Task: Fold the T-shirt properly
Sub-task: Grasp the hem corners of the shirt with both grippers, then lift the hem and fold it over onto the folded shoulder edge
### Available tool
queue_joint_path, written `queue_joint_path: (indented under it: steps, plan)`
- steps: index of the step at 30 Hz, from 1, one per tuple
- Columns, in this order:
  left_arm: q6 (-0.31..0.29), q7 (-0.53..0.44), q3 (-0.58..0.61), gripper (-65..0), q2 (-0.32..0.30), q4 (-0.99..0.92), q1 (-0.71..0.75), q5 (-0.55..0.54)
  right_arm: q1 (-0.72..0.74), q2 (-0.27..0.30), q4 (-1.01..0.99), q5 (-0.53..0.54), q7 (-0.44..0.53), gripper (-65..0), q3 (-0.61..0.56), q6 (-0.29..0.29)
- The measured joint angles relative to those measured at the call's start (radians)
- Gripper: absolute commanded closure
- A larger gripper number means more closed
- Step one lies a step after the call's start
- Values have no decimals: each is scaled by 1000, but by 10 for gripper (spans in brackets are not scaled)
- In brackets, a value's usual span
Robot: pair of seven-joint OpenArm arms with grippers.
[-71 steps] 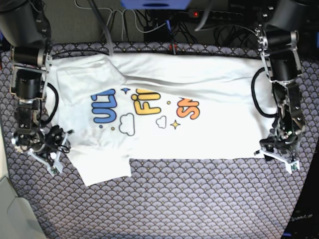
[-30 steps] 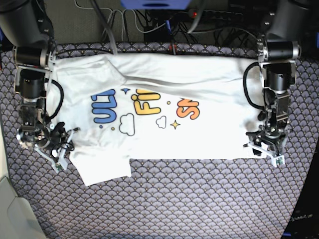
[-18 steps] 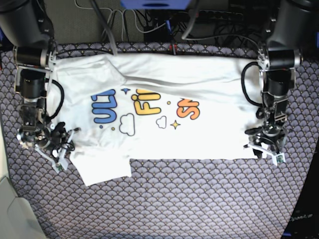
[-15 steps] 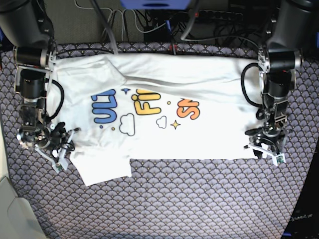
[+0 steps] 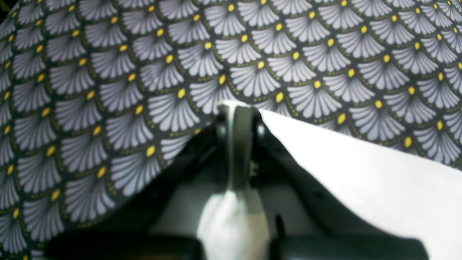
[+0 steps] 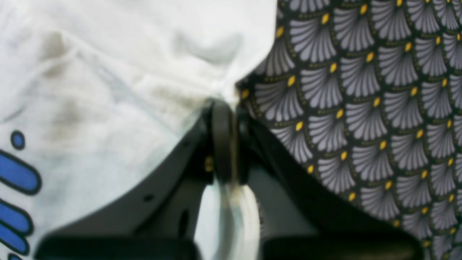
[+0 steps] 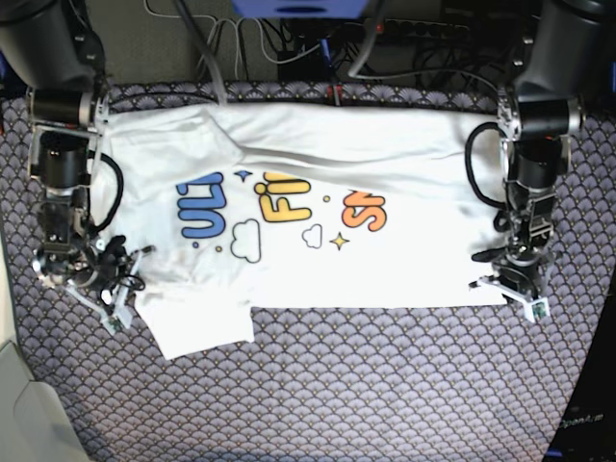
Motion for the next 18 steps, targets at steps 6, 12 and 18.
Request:
queue_joint_path:
  steps: [6, 12, 18]
  plan:
    - [10, 156, -1, -4, -6, 100, 14, -6, -87, -1, 229, 5, -73, 0, -1, 0]
    - [23, 280, -4, -4, -2, 345, 137, -6, -161, -5, 381, 6, -112, 0, -1, 1]
    - [11, 367, -39, -4, 3, 568, 197, -7, -201, 0, 460, 6, -114, 0, 0, 1]
